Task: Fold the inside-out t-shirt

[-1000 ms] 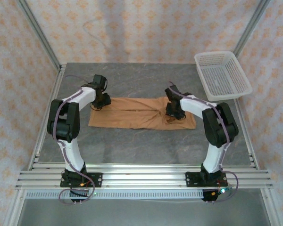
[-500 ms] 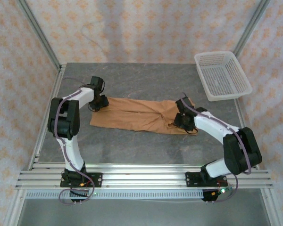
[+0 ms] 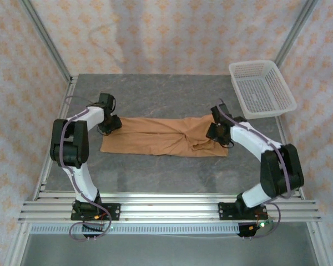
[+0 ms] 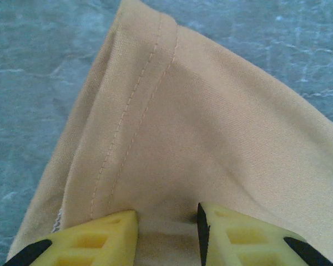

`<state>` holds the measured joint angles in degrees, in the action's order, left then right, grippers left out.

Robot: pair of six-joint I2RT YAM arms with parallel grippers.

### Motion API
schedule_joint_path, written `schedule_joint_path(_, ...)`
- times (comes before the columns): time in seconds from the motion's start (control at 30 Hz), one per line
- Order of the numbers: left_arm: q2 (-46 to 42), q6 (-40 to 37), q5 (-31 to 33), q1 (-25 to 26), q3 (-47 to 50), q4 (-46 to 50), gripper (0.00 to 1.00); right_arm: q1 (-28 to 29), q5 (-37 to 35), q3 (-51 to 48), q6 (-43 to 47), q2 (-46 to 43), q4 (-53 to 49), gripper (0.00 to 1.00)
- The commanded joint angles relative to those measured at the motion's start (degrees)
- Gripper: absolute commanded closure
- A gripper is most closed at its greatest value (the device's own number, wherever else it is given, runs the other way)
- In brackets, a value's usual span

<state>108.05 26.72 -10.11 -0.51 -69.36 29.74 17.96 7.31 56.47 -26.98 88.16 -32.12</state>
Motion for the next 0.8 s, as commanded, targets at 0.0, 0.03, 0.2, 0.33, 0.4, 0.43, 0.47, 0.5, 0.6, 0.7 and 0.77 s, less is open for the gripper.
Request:
schedule_joint_path(0.0,-0.9,-0.4,0.2,-0.4,1.4,1.8,0.64,0.0,1.6,1.6,1.2,3.2,-1.0,0.58)
schedule_joint_path(0.03,-0.9,-0.4,0.3,-0.4,1.3,1.9,0.65,0.0,1.8,1.4,1.3,3.3,-0.6,0.61)
schedule_joint_path(0.2,-1.2,-0.5,0.2,-0.4,0.8,2.3,0.65,0.0,2.9,-0.1,2.0,2.1,-0.4,0.69)
schedule_joint_path(0.33,-1.5,-0.5,0.1,-0.5,0.5,2.4,0.65,0.1,3.3,-1.1,2.9,1.1,-0.3,0.89)
schedule_joint_path(0.4,-1.7,-0.4,0.0,-0.4,0.3,2.7,0.65,0.0,3.1,-1.1,3.4,0.7,-0.6,0.99)
schedule_joint_path(0.43,-1.7,-0.5,0.0,-0.5,0.2,2.8,0.65,0.0,2.8,-0.9,3.9,0.5,-1.3,1.0)
schedule_joint_path(0.47,-1.8,-0.6,0.1,-0.5,0.1,3.0,0.65,0.0,2.8,-0.8,4.4,0.1,-1.6,1.0)
schedule_joint_path(0.5,-1.9,-0.6,0.2,-0.5,0.0,3.1,0.65,0.0,2.7,-0.8,4.6,-0.4,-1.9,1.0)
schedule_joint_path(0.6,-2.2,-0.7,0.6,-0.5,0.1,3.3,0.65,0.3,3.1,-2.0,5.5,-3.3,-2.4,1.0)
schedule_joint_path(0.7,-2.2,-0.7,0.8,-0.5,0.2,3.4,0.65,0.9,3.8,-4.8,6.0,-7.3,-2.2,1.0)
schedule_joint_path(0.77,-2.1,-0.5,0.6,-0.5,0.3,3.2,0.65,1.5,5.1,-7.9,5.4,-9.5,-0.5,1.0)
